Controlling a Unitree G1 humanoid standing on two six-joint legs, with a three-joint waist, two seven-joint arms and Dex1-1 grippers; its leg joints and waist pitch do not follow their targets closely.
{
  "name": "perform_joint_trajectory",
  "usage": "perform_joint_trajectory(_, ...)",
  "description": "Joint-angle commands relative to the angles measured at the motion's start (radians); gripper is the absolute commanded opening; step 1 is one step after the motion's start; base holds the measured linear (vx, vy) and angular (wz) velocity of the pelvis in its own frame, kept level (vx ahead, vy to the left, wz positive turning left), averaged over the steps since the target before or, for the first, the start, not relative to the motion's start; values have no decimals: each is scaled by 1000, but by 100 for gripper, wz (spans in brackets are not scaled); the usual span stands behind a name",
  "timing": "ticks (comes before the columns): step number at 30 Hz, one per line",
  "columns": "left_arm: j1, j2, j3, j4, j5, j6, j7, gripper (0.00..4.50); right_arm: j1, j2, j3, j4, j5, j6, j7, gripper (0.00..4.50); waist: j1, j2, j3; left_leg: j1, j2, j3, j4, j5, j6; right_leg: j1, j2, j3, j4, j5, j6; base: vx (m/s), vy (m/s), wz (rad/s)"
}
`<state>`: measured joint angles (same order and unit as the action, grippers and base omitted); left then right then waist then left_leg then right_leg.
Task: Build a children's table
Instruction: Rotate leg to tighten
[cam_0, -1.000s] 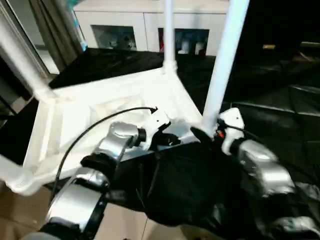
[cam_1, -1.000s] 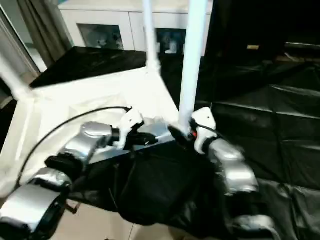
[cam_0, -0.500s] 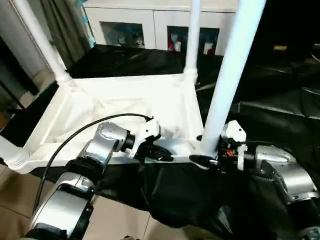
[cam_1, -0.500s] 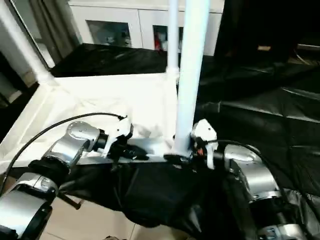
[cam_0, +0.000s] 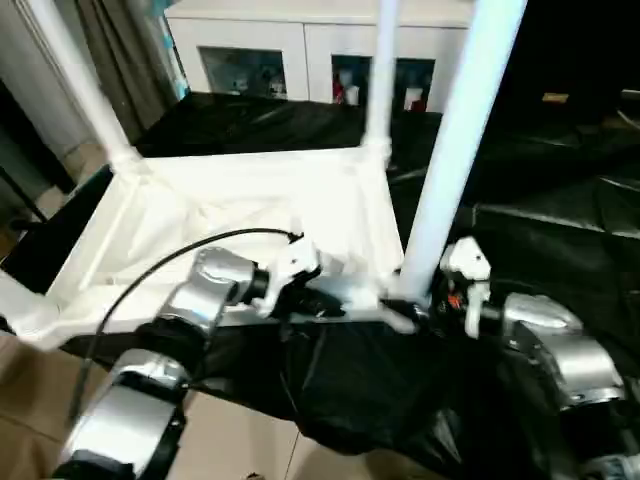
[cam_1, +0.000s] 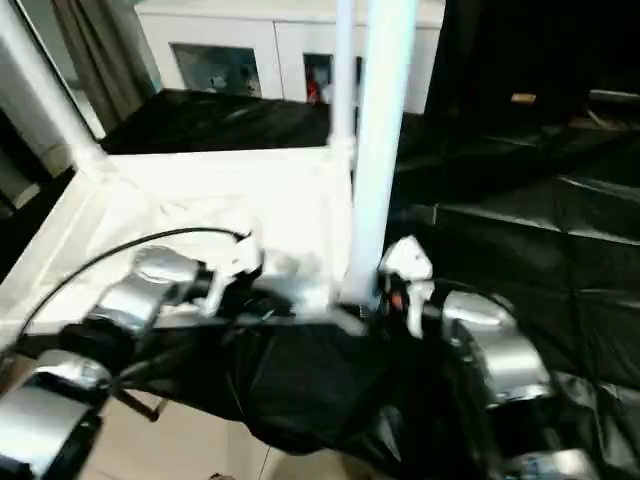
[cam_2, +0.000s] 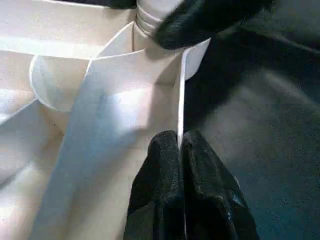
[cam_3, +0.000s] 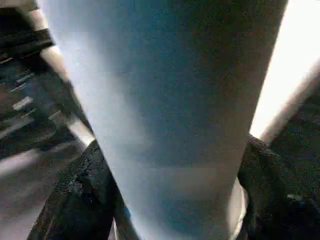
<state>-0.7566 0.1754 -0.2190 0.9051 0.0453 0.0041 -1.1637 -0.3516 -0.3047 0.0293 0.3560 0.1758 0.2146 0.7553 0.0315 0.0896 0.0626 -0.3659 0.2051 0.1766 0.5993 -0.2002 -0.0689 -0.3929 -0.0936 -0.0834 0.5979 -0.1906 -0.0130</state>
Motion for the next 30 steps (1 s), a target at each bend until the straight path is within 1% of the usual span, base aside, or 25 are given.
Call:
perform_joint_trajectory(1,-56,-95,22,34,-3,10,162,0,-11,102,42,93,-64,24,-191,273,-6,-14,-54,10,15,-2,-76,-209,49,44,-49,37,-87,-294,-227,0,0,0)
perform_joint_trajectory(2,-69,-116,29,51,0,10,212,0,-24,129,26,118,-73,20,-263,273,-9,-8,-55,16,14,-6,-79,-238,29,45,-50,35,-92,-347,-207,0,0,0)
perform_joint_trajectory(3,-69,-116,29,51,0,10,212,0,-24,129,26,118,-73,20,-263,273,-11,-12,-54,18,13,-4,-80,-245,28,43,-49,36,-98,-360,-198,0,0,0)
perform_joint_trajectory(4,-87,-150,42,79,-2,15,284,0,-47,170,1,154,-73,26,-346,273,-9,-15,-56,15,11,-5,-80,-238,34,48,-50,38,-99,-357,-190,0,0,0)
perform_joint_trajectory(5,-97,-172,49,95,-2,17,324,0,-65,196,-12,177,-71,27,-393,273,-11,-5,-51,16,9,-3,-80,-248,35,40,-49,39,-101,-376,-185,0,0,0)
perform_joint_trajectory(7,-109,-201,52,115,-3,15,356,0,-96,223,-2,207,-82,16,-418,273,-15,-10,-50,19,5,-5,-81,-278,30,43,-47,35,-109,-429,-166,0,0,0)
perform_joint_trajectory(8,-112,-208,48,123,1,9,365,0,-107,229,13,213,-100,3,-423,273,-11,-13,-52,20,6,-6,-82,-269,39,42,-48,39,-110,-424,-160,0,0,0)
perform_joint_trajectory(9,-118,-213,44,142,8,-3,374,0,-117,240,24,214,-105,-34,-391,273,-11,-11,-52,17,4,-6,-83,-258,46,43,-46,42,-109,-403,-159,0,0,0)
perform_joint_trajectory(10,-118,-213,44,142,8,-3,374,0,-117,240,24,214,-105,-34,-391,273,-11,-13,-54,16,4,-7,-83,-250,52,45,-46,44,-107,-388,-161,0,0,0)
perform_joint_trajectory(12,-121,-207,45,157,16,-22,357,0,-120,248,17,205,-84,-52,-349,328,-10,-14,-55,9,4,-8,-84,-220,75,49,-47,48,-101,-346,-173,0,0,0)
perform_joint_trajectory(14,-121,-206,46,161,17,-29,350,0,-120,246,18,203,-82,-52,-338,342,-10,-12,-55,9,4,-8,-85,-220,83,48,-47,47,-101,-353,-175,0,0,0)
perform_joint_trajectory(16,-112,-179,31,148,19,-59,272,0,-112,203,30,171,-80,-56,-275,352,-10,-17,-54,6,5,-9,-86,-220,88,49,-48,47,-102,-364,-174,0,0,0)
perform_joint_trajectory(17,-108,-172,27,142,18,-64,246,0,-107,191,31,160,-72,-54,-251,378,-8,-15,-55,8,6,-9,-86,-217,94,49,-48,48,-103,-364,-173,0,0,0)
perform_joint_trajectory(19,-94,-146,14,114,9,-77,153,0,-87,139,41,111,-44,-49,-146,378,-6,-17,-57,3,7,-9,-84,-193,103,52,-48,49,-97,-326,-180,0,0,0)
perform_joint_trajectory(20,-88,-136,9,103,4,-82,116,0,-78,118,47,92,-36,-47,-105,378,-4,-18,-57,-2,7,-10,-84,-177,113,57,-50,48,-95,-311,-180,0,0,0)
perform_joint_trajectory(21,-88,-136,9,102,4,-82,115,0,-78,117,48,92,-35,-47,-103,378,-3,-18,-59,-2,9,-10,-82,-161,120,58,-50,49,-94,-289,-182,0,0,0)
perform_joint_trajectory(22,-79,-116,-3,86,2,-86,58,0,-62,74,63,58,-26,-44,-31,378,-4,-14,-62,-4,11,-10,-78,-133,131,56,-50,49,-86,-229,-202,0,0,0)
perform_joint_trajectory(23,-70,-95,-17,71,3,-92,4,0,-45,31,76,26,-16,-37,37,378,0,-14,-68,-5,13,-10,-72,-97,146,60,-48,48,-76,-148,-224,0,0,0)
perform_joint_trajectory(24,-58,-61,-36,53,7,-101,-67,0,-23,-31,83,-26,16,3,139,378,6,-12,-76,-6,14,-10,-63,-43,178,62,-46,49,-61,-28,-249,65,4,2)
perform_joint_trajectory(25,-57,-58,-38,52,8,-103,-74,0,-21,-36,82,-31,20,11,149,378,6,-12,-80,-9,13,-10,-57,-11,198,63,-45,49,-51,48,-265,65,4,2)
perform_joint_trajectory(26,-56,-54,-40,51,9,-106,-83,0,-19,-44,81,-38,26,22,163,378,8,-11,-86,-10,12,-10,-48,45,238,58,-44,47,-38,165,-289,68,4,2)
perform_joint_trajectory(27,-50,-32,-44,42,9,-117,-120,0,4,-101,100,-79,34,40,251,378,8,-10,-87,-10,12,-10,-45,62,254,56,-43,46,-34,199,-297,0,0,0)
perform_joint_trajectory(28,-48,-25,-45,39,9,-120,-132,0,11,-120,108,-92,32,41,278,378,18,-6,-87,-8,18,-11,-38,79,288,48,-44,45,-30,227,-310,0,0,0)
perform_joint_trajectory(29,-48,-25,-45,39,9,-120,-132,0,11,-120,108,-92,32,41,278,378,18,-6,-87,-8,18,-11,-38,79,288,48,-44,45,-30,227,-310,0,0,0)
perform_joint_trajectory(30,-41,1,-50,24,-1,-107,-197,0,24,-165,124,-107,25,42,335,378,24,-5,-82,-12,22,-12,-41,57,281,49,-48,41,-33,161,-309,0,0,0)
